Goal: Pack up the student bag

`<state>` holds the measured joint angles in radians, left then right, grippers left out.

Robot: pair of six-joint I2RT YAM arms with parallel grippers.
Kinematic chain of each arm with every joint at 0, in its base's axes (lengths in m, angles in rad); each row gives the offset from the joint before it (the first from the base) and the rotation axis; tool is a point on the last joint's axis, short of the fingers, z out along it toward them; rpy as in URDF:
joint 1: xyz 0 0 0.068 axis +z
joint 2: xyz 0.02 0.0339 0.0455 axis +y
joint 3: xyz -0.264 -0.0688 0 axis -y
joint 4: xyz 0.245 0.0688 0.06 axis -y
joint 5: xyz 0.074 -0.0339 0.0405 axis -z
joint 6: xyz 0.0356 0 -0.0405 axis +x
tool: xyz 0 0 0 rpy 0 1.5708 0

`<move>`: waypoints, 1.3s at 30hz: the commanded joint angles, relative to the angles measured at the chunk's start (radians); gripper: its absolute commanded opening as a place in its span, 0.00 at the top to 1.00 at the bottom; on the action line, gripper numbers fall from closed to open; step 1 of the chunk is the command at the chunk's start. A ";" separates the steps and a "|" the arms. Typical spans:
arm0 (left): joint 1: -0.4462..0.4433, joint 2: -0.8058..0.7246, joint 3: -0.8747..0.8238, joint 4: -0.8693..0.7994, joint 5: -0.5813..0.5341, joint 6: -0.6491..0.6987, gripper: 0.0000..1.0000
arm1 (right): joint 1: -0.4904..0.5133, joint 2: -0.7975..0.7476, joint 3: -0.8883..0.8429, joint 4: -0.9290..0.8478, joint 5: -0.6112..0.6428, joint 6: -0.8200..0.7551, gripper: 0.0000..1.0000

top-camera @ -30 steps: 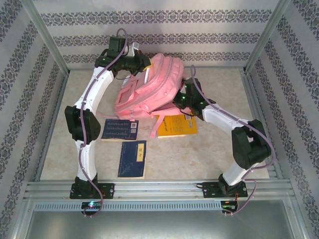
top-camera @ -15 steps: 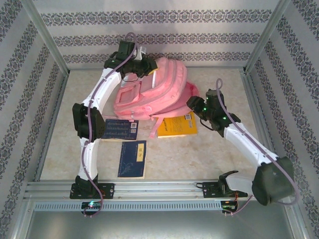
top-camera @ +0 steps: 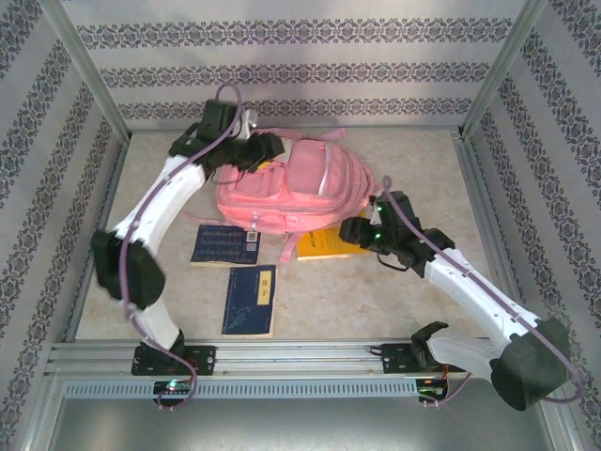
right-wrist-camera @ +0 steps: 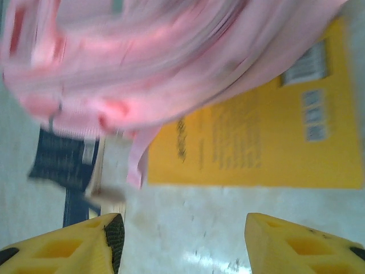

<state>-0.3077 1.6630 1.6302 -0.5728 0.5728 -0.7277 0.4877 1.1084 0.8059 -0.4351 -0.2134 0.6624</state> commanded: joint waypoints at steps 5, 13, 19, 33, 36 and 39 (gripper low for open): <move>0.002 -0.365 -0.538 -0.062 -0.166 0.015 0.47 | 0.129 0.139 -0.001 -0.010 -0.212 -0.116 0.41; -0.001 -0.594 -0.931 -0.081 -0.236 -0.166 0.41 | 0.230 0.302 0.050 0.019 -0.309 -0.084 0.42; -0.006 -0.602 -1.049 -0.069 -0.216 -0.184 0.34 | 0.261 0.346 0.060 0.012 -0.313 -0.078 0.42; -0.139 -0.483 -1.169 0.215 -0.026 -0.256 0.39 | 0.262 0.408 -0.012 0.070 -0.402 -0.027 0.43; -0.171 -0.433 -1.181 0.361 0.039 -0.285 0.39 | 0.262 0.415 -0.014 0.076 -0.409 -0.027 0.44; -0.202 -0.392 -1.171 0.452 0.073 -0.289 0.39 | 0.259 0.414 -0.020 0.078 -0.406 -0.028 0.44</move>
<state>-0.4450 1.2015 0.4683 -0.4435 0.4934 -0.9901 0.7441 1.5150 0.7956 -0.3717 -0.5961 0.6258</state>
